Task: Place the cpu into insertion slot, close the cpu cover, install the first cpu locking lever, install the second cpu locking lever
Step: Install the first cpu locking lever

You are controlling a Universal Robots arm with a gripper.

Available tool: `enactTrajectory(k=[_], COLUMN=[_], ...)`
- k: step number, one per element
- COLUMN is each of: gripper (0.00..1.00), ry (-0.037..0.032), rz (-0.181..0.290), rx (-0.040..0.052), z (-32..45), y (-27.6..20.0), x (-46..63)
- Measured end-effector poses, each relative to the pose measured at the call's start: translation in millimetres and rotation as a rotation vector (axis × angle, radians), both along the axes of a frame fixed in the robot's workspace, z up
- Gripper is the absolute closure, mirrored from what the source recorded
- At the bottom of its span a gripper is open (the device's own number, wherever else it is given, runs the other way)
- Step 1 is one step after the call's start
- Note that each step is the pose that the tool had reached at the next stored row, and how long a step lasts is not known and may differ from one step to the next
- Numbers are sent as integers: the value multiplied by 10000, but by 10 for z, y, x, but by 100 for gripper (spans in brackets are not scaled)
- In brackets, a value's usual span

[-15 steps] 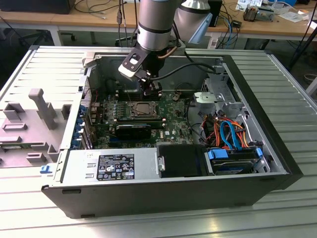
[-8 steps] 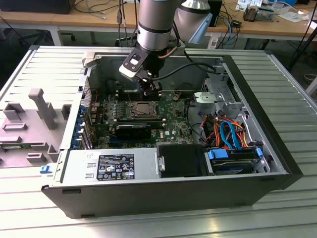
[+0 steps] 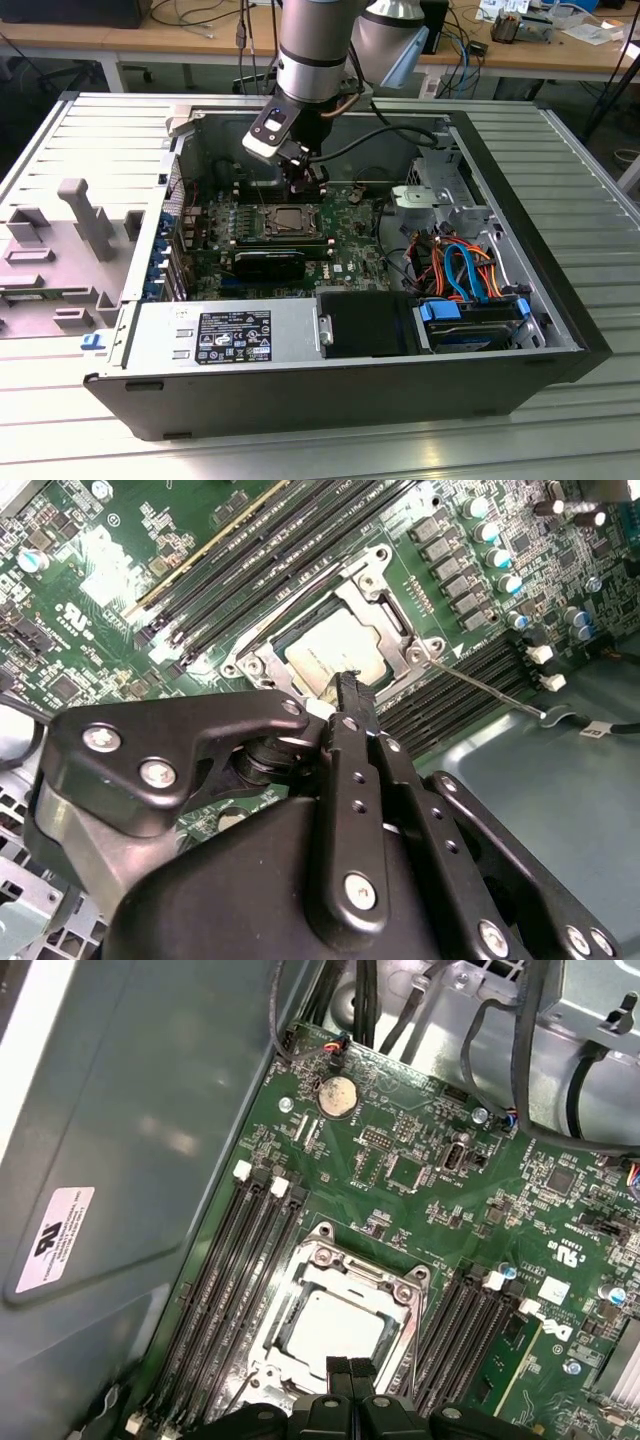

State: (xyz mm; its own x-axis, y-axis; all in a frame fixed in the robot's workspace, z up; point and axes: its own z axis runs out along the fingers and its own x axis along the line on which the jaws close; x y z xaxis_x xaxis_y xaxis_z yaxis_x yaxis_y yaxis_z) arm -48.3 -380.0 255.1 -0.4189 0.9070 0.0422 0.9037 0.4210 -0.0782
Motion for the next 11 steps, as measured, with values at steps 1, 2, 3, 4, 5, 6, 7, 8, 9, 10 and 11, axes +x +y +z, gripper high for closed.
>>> enactTrajectory(k=[1,2,3,4,5,6,7,8,9,10,11], gripper=[89,89,89,89,89,89,89,89,89,89,89], ry=[0,0,0,0,0,0,0,0,0,0,0], rz=[56,93,140,204,246,282,313,340,389,428,491], rx=[0,0,0,0,0,0,0,0,0,0,0], z=[0,0,0,0,0,0,0,0,0,0,0], y=[0,0,0,0,0,0,0,0,0,0,0], x=[0,0,0,0,0,0,0,0,0,0,0])
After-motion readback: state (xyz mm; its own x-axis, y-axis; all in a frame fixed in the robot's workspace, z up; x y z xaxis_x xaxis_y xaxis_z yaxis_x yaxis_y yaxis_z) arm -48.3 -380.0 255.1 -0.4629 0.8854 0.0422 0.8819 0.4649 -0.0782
